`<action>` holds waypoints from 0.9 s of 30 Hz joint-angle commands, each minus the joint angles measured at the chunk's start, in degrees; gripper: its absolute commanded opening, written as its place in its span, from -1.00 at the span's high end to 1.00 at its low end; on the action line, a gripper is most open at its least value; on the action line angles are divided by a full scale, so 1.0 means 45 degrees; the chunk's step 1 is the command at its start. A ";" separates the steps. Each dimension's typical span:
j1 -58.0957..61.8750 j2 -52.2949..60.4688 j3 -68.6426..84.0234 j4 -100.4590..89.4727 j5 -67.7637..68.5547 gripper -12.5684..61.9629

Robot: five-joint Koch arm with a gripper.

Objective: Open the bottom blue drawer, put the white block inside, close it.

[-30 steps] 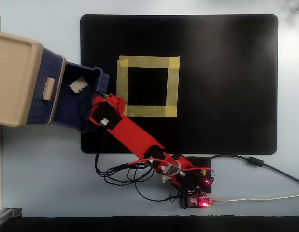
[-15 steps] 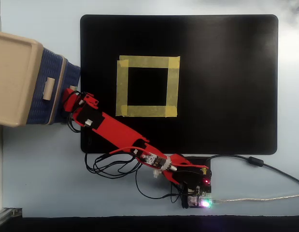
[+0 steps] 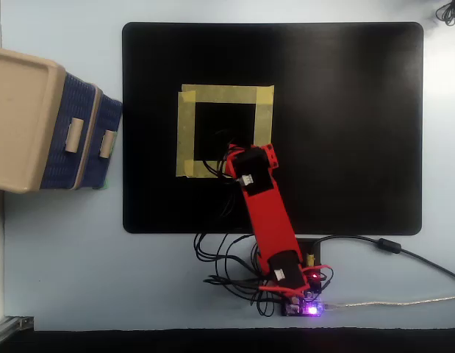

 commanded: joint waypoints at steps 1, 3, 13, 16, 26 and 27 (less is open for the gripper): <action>0.0840 0.2402 0.2871 -0.0449 0.2129 -0.24; 0.1094 0.4336 0.6641 -0.2324 0.2617 -0.24; 0.1914 0.9551 1.5059 -0.5410 0.5859 -0.25; 0.2617 0.9551 1.5742 -0.5352 0.6680 -0.25; 0.4707 0.9531 1.6426 -0.4609 0.6719 -0.26; 0.4707 0.9531 1.6426 -0.4609 0.6719 -0.26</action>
